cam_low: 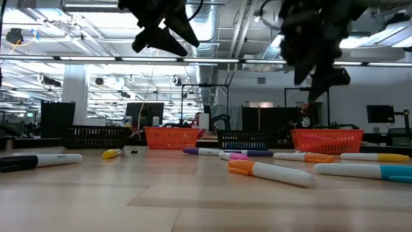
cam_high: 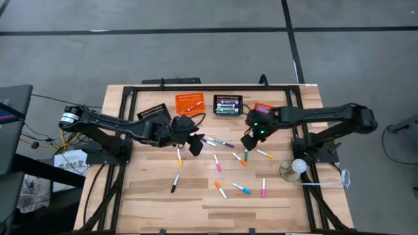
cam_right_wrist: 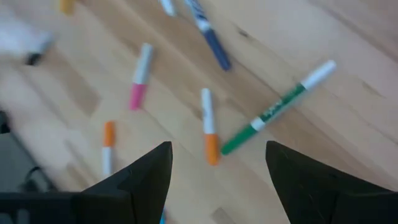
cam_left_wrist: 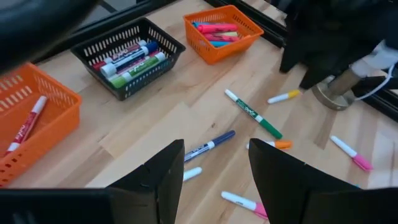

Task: Pick & Place Markers
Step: Put the green marker into the left orange bin

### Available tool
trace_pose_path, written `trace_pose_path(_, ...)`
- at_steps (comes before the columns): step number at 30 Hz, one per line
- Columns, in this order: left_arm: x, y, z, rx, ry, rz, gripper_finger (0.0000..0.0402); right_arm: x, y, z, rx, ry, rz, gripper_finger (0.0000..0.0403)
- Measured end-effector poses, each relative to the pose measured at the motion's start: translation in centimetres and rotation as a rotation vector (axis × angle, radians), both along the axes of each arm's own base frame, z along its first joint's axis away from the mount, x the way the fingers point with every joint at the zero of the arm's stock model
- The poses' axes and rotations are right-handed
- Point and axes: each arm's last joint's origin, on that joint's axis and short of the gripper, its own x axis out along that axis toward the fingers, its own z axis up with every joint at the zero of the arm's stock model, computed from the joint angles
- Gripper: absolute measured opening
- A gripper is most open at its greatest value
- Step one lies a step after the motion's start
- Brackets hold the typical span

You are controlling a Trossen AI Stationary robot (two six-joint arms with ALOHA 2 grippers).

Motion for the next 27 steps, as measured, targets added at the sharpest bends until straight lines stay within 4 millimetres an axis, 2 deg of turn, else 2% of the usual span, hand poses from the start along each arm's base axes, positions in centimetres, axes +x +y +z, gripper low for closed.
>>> trace_pose_path(8,-0.4,0.1,-1.4,0.020,0.034,0.016,0.0179,1.6,-0.3,-3.9,0.048,0.219,-0.086,0.0248)
trace_pose_path(17,-0.5,0.1,-1.7,0.025,0.041,0.014,0.0179,2.5,-0.8,-6.3,-0.032,0.330,-0.219,0.0248)
trace_pose_path(21,-0.5,0.1,-1.7,0.027,0.039,0.013,0.0179,3.1,-0.1,-7.4,-0.037,0.347,-0.203,0.0248)
trace_pose_path(27,-0.4,0.1,-1.6,0.038,0.039,0.004,0.0179,4.1,0.8,-10.1,-0.103,0.411,-0.193,0.0248)
